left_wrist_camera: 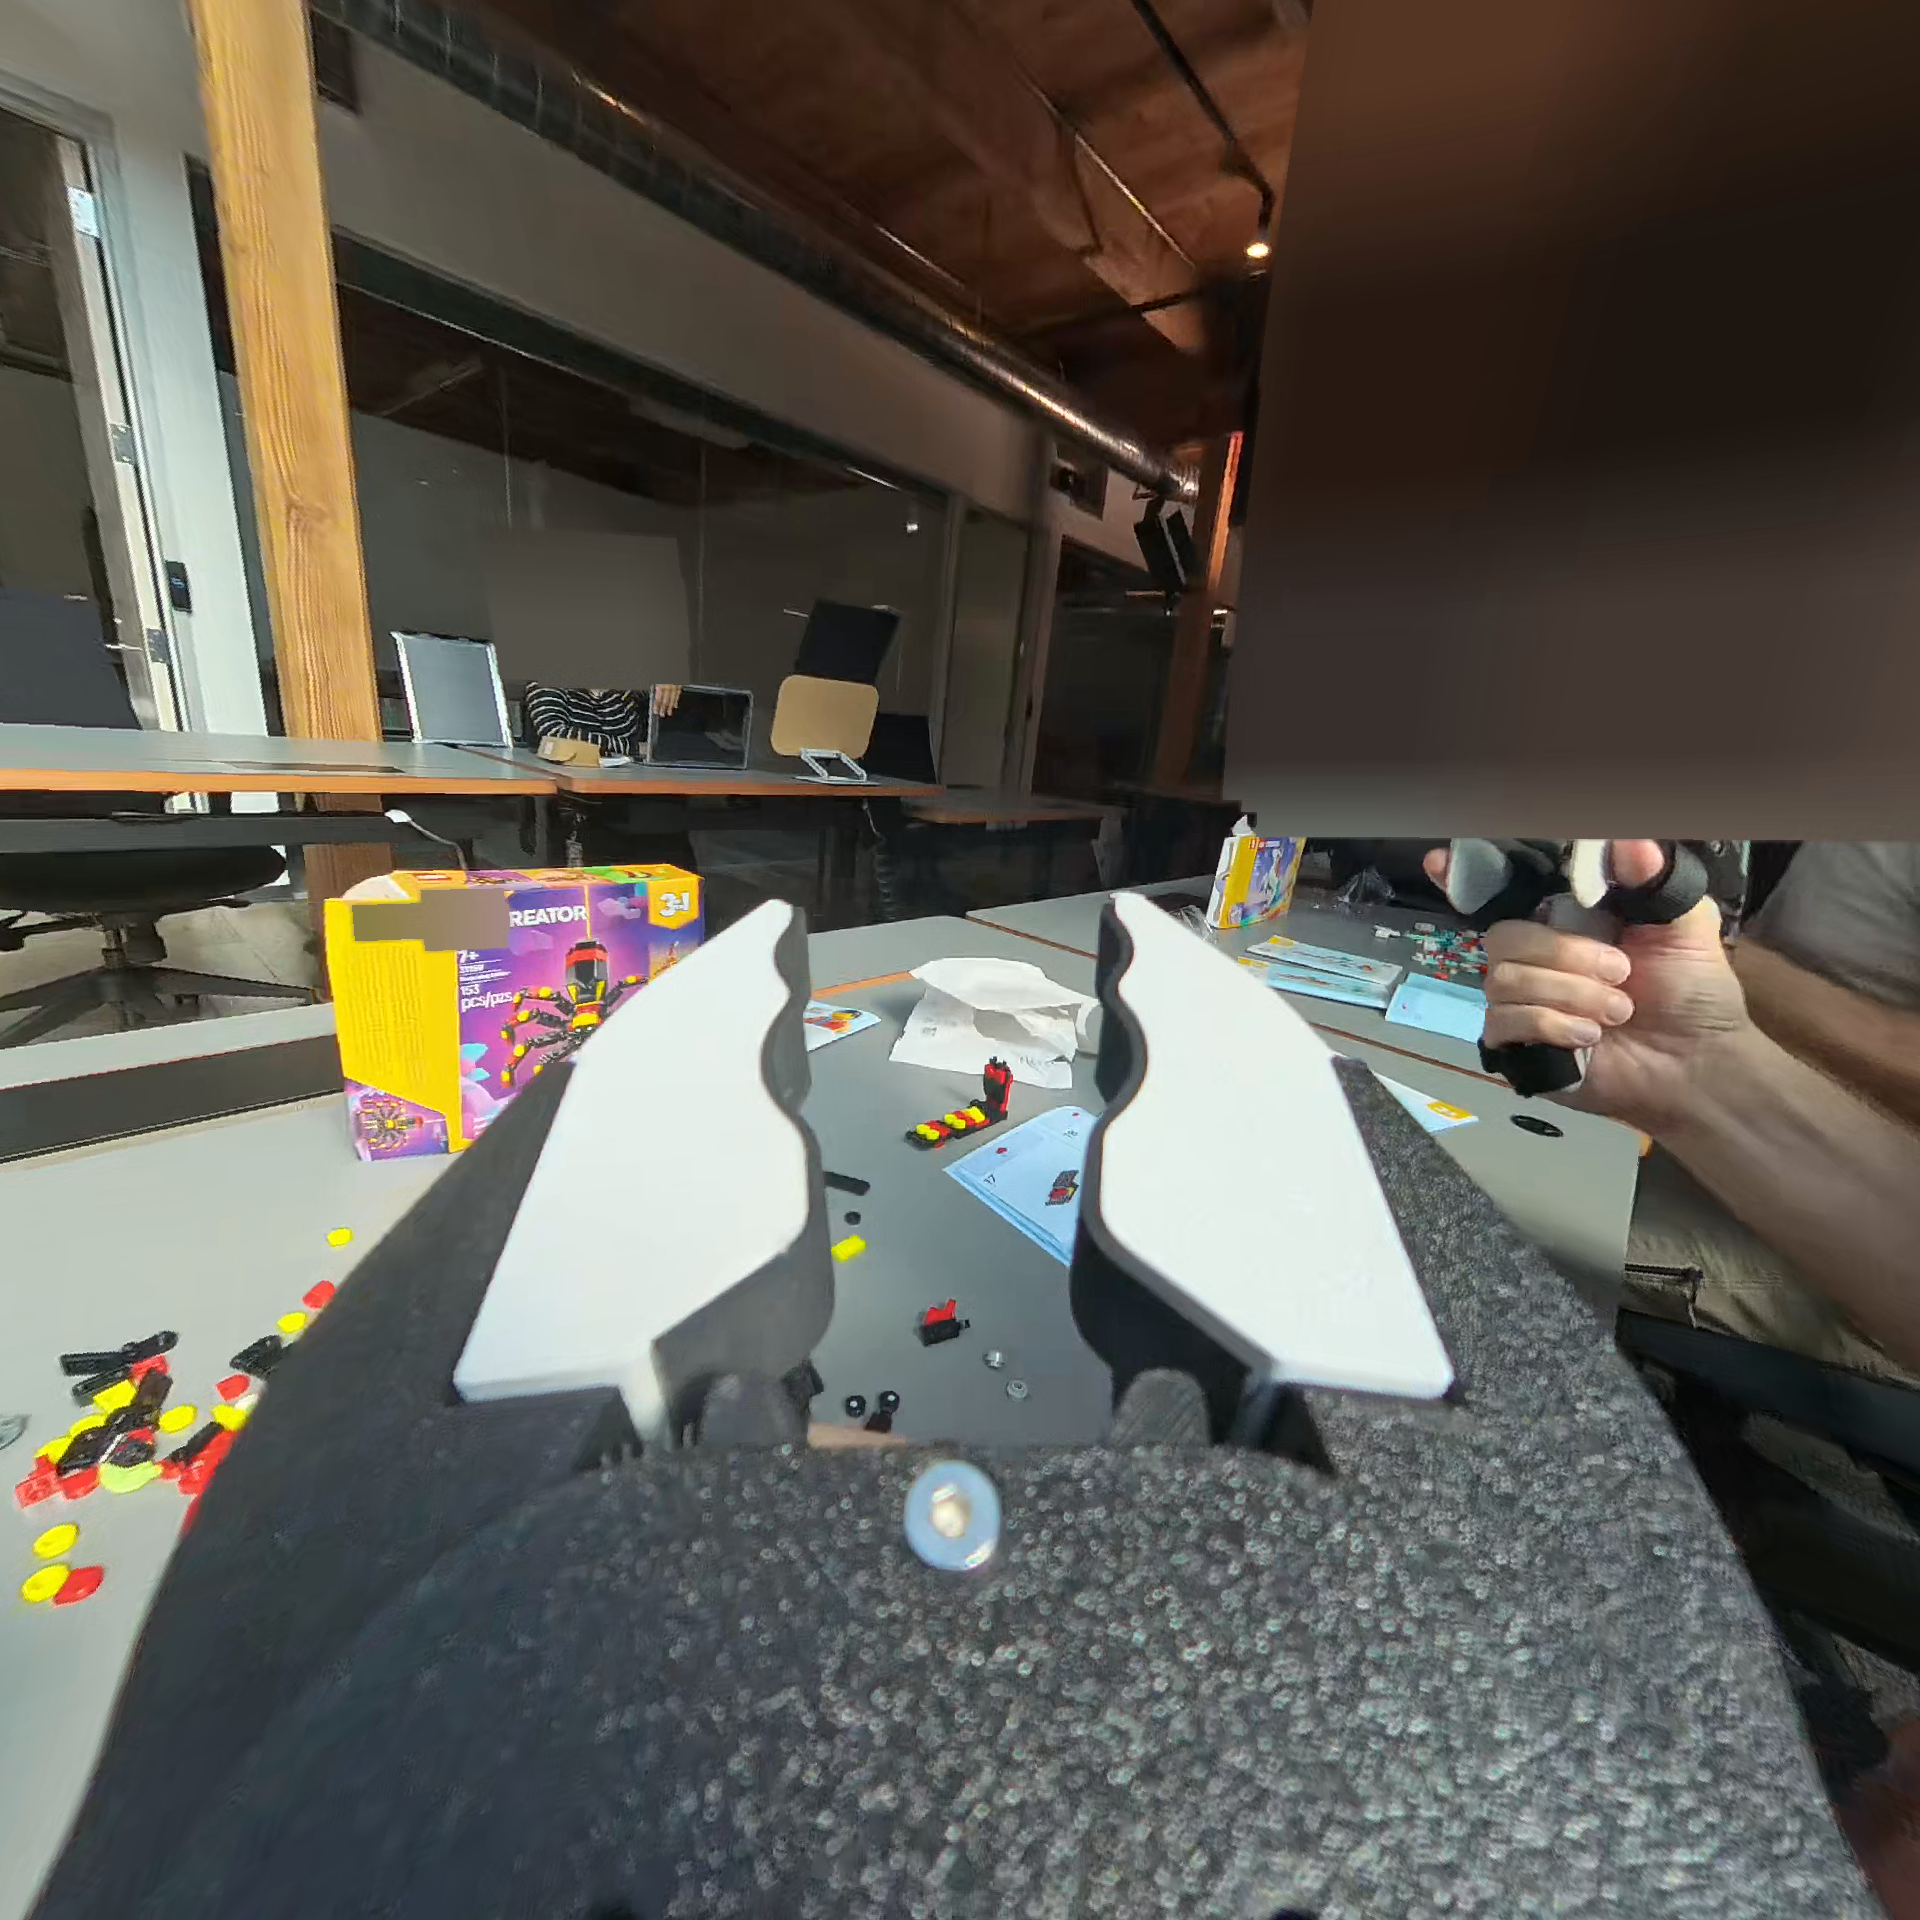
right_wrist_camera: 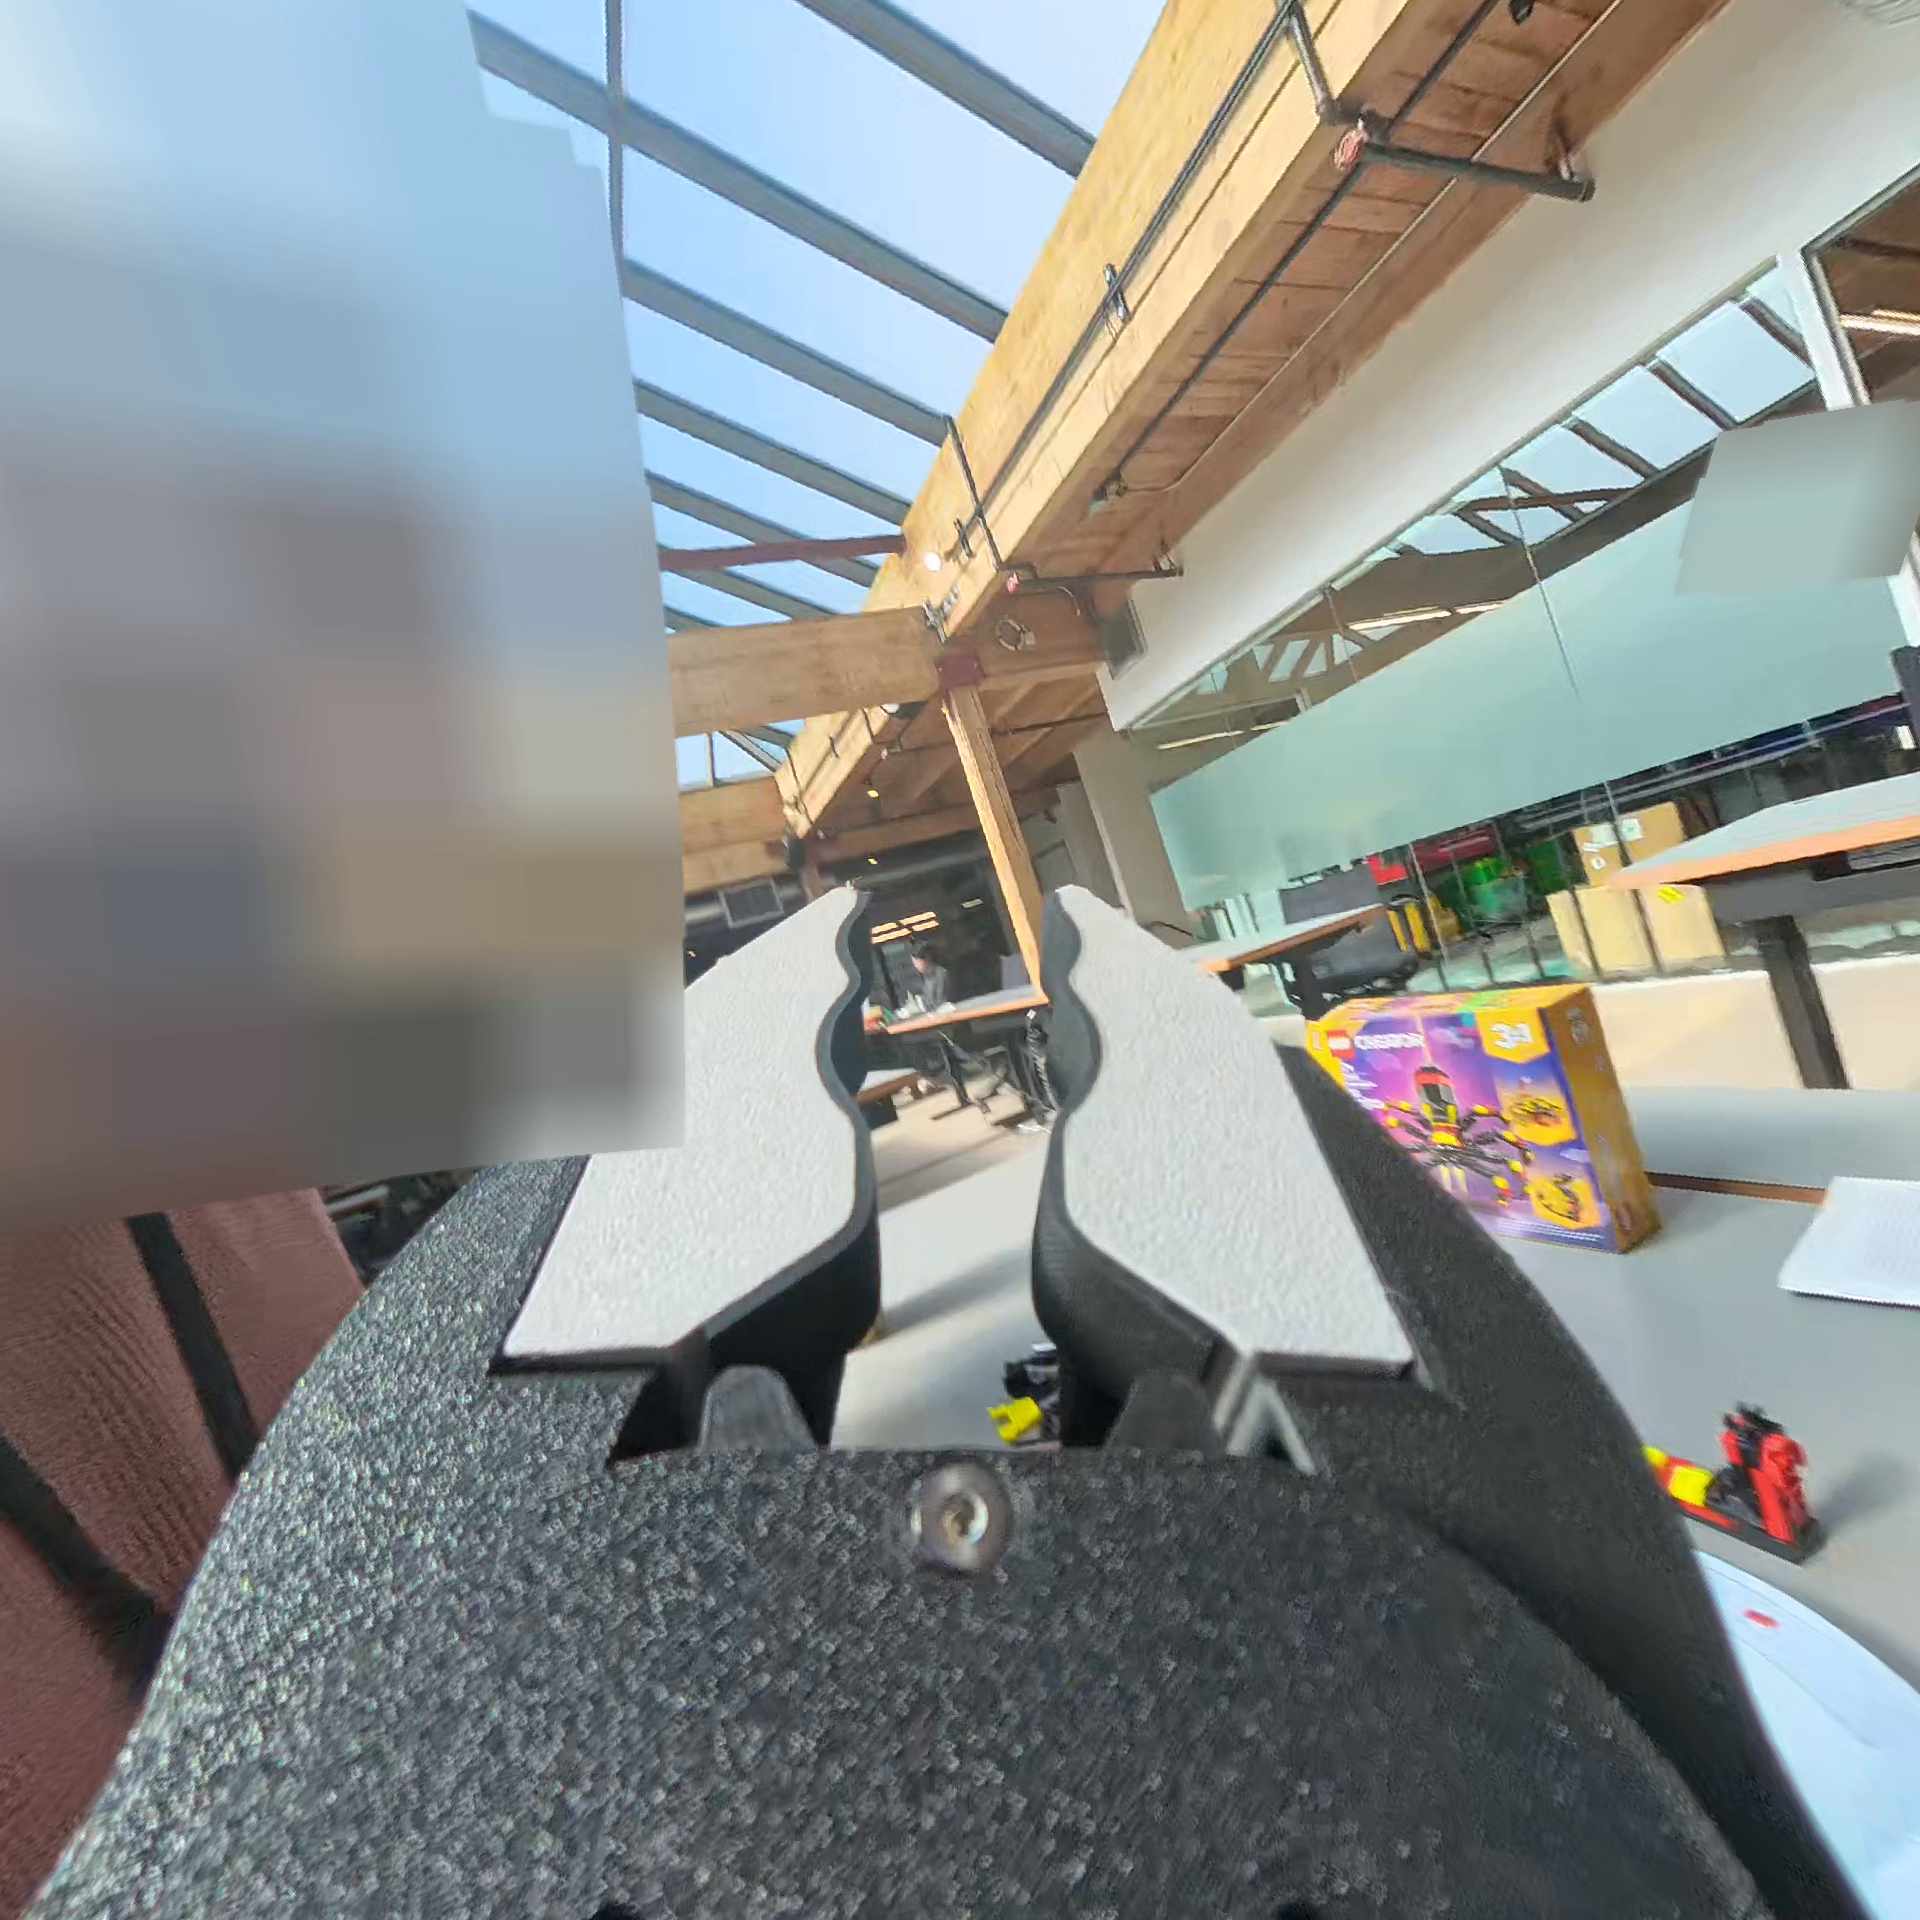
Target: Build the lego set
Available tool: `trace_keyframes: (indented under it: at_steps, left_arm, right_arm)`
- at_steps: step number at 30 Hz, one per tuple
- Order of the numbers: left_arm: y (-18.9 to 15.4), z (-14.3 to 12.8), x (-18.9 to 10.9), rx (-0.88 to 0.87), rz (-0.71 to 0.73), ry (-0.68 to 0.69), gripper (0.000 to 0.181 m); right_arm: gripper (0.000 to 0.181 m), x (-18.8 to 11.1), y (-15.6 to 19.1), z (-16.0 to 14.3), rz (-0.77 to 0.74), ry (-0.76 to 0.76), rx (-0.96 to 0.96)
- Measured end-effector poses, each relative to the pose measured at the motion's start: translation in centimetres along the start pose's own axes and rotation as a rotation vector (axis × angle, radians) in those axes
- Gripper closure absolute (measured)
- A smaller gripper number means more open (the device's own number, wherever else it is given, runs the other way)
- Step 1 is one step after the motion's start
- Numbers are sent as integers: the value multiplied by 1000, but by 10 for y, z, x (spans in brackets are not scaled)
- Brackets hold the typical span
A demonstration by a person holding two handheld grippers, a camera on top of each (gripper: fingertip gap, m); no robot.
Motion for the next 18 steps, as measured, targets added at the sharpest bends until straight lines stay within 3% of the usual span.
trace_keyframes:
  at_steps: [3, 5, 9, 11, 14, 16, 18]
  left_arm:
    - [17, 3, -14, 157, 151, 43, 128]
    - [28, -1, -19, 224, 261, 68, 129]
    - [37, -22, -16, 366, 325, 168, 139]
    - [44, -23, -13, 414, 374, 175, 141]
    - [24, 4, -2, 122, 137, -16, 141]
    - [25, 3, 4, 124, 118, 72, 138]
    - [33, -25, 7, 300, 190, 294, 132]
  right_arm:
    - [148, 14, -3, -23, -47, 247, -239]
    - [148, 28, 2, -38, -28, 322, -306]
    - [150, 42, 0, -71, -87, 425, -433]
    - [149, 47, 10, -67, -25, 326, -411]
    - [153, 40, 14, -18, 152, -55, -32]
    - [155, 34, -16, -14, 54, -9, -15]
    - [152, 21, -44, -24, -146, 147, -200]
Point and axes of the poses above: each gripper's, where its closed fingertips meet, x out along the fingers, z out of its top, y = z × x across the jaws, the point moved 3 cm from there along -x, back along the fingers, and after that the axes turned 12 degrees about -x, right-handed, at the moved point
